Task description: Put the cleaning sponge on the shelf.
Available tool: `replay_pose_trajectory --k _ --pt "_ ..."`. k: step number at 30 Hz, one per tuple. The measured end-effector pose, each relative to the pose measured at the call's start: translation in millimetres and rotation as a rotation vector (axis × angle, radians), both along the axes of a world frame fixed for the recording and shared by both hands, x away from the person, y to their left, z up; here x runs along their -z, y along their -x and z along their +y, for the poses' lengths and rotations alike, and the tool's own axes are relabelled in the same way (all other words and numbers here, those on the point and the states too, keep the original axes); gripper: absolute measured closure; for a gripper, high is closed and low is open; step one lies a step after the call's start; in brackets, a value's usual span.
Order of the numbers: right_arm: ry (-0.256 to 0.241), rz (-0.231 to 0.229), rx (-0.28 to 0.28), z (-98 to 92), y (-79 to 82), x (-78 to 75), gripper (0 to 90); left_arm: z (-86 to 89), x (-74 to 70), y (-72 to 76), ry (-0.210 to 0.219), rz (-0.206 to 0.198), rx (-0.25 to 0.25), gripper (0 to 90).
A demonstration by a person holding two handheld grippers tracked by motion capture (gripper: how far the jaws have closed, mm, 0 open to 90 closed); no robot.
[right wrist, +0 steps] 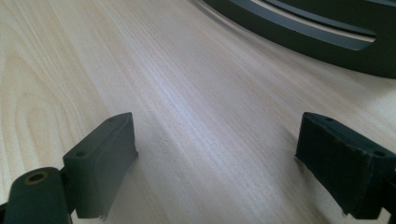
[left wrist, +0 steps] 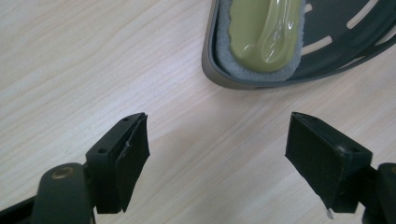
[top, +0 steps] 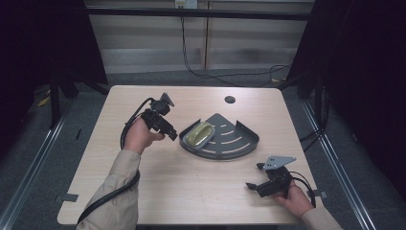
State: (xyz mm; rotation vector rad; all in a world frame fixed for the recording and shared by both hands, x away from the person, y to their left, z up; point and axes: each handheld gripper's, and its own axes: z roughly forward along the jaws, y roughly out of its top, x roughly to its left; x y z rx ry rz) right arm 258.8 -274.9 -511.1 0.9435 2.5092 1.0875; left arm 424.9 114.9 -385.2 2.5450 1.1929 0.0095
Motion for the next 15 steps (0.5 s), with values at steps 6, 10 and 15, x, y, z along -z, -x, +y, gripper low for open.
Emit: replay_pose_trajectory --k 6,10,15 --pt "0.0 0.003 0.001 0.0 0.2 -0.1 11.4 11.3 6.7 7.1 0.006 -0.003 -0.001 20.9" --pt "0.001 0.003 0.0 0.0 0.2 -0.1 11.4 18.8 11.4 12.6 0.007 0.004 -0.012 20.8" --pt "0.001 0.004 0.001 0.0 0.2 -0.1 11.4 29.7 16.6 18.3 0.009 0.007 -0.024 20.8"
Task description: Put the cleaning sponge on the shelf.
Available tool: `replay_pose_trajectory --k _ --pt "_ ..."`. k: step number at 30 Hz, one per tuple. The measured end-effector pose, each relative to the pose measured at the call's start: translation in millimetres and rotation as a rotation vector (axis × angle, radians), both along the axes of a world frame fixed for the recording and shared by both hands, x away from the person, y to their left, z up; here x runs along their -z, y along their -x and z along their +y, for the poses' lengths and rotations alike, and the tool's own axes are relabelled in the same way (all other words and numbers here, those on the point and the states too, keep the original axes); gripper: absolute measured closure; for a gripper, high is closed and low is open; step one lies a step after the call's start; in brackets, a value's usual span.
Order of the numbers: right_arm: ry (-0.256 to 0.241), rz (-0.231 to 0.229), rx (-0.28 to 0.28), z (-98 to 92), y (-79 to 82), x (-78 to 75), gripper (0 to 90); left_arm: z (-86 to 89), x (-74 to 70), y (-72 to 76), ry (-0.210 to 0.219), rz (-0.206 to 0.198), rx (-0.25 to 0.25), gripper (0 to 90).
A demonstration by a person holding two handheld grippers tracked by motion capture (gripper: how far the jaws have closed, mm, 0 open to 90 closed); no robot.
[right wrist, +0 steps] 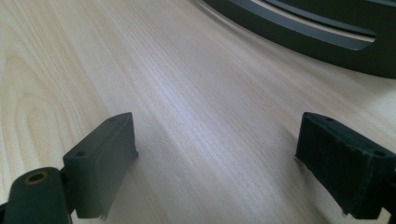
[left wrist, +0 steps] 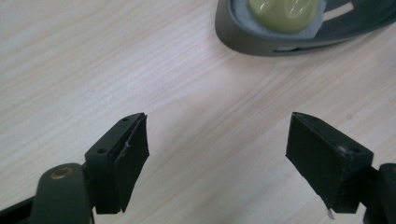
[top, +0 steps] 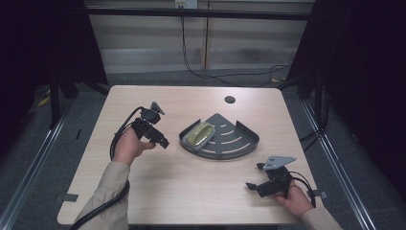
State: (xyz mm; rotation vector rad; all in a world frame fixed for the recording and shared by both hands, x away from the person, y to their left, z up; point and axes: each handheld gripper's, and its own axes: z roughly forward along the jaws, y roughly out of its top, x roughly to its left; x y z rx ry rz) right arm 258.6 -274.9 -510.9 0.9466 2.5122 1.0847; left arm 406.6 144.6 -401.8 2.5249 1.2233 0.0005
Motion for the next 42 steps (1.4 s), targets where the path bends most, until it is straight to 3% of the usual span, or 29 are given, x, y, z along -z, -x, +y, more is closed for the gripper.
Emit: replay_pose_trajectory --k 14,24,31,36,42 --pt "0.0 0.0 0.0 0.0 0.0 0.0 11.4 26.4 16.7 18.5 -0.024 0.033 -0.026 20.7" --pt "0.0 -0.001 0.0 0.0 -0.1 0.0 11.4 49.1 30.0 31.9 -0.036 0.036 -0.043 20.5" --pt "0.0 0.0 0.0 0.0 0.0 0.0 11.4 57.5 36.9 42.0 -0.03 0.018 -0.06 20.5" --pt "0.0 0.0 0.0 0.0 0.0 0.0 11.4 64.8 46.6 47.2 -0.038 0.04 -0.062 20.9" --pt "0.0 0.0 0.0 0.0 0.0 0.0 11.4 68.6 53.6 54.0 -0.041 0.029 -0.077 21.0"
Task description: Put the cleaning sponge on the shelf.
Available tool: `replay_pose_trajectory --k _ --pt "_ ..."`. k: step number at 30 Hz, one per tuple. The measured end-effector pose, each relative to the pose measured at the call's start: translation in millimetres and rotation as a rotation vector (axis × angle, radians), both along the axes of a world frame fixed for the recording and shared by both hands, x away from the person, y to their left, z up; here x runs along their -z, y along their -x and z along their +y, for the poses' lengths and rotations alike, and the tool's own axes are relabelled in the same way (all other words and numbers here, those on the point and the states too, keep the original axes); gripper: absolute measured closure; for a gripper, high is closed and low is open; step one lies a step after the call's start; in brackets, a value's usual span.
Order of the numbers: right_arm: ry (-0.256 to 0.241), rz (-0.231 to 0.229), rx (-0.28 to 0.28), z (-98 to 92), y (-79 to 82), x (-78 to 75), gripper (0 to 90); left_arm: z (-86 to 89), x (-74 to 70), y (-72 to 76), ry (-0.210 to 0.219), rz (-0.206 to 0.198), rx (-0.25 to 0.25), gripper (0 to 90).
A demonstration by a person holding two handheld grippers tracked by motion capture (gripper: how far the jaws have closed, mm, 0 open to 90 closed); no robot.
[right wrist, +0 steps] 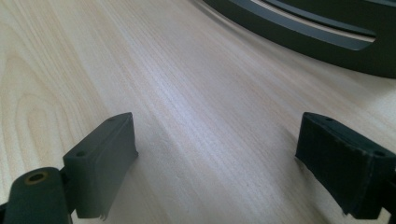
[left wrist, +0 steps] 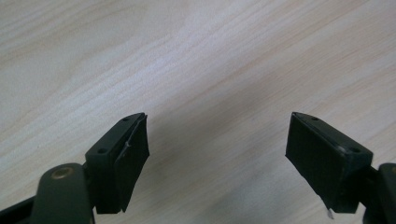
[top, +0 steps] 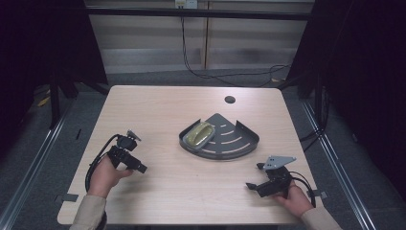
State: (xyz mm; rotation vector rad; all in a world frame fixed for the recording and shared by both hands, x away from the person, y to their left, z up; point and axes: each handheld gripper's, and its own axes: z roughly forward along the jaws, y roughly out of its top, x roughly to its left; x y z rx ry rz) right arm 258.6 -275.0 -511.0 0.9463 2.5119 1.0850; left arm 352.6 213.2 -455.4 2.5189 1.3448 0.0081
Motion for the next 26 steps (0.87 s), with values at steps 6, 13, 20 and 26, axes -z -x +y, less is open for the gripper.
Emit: replay_pose_trajectory --k 6,13,20,26 --pt "0.0 0.0 0.0 0.0 0.0 0.0 11.4 5.7 4.9 4.2 -0.008 -0.02 -0.006 21.3" --pt "0.0 0.0 0.0 0.0 0.0 0.0 11.4 10.1 9.2 8.4 -0.014 -0.028 0.007 21.3" --pt "0.0 0.0 0.0 0.0 0.0 0.0 11.4 9.3 16.6 10.1 -0.02 -0.029 0.01 20.6" --pt "0.0 0.0 0.001 0.0 0.1 0.0 11.4 7.6 18.5 11.0 -0.024 -0.035 0.006 19.4"
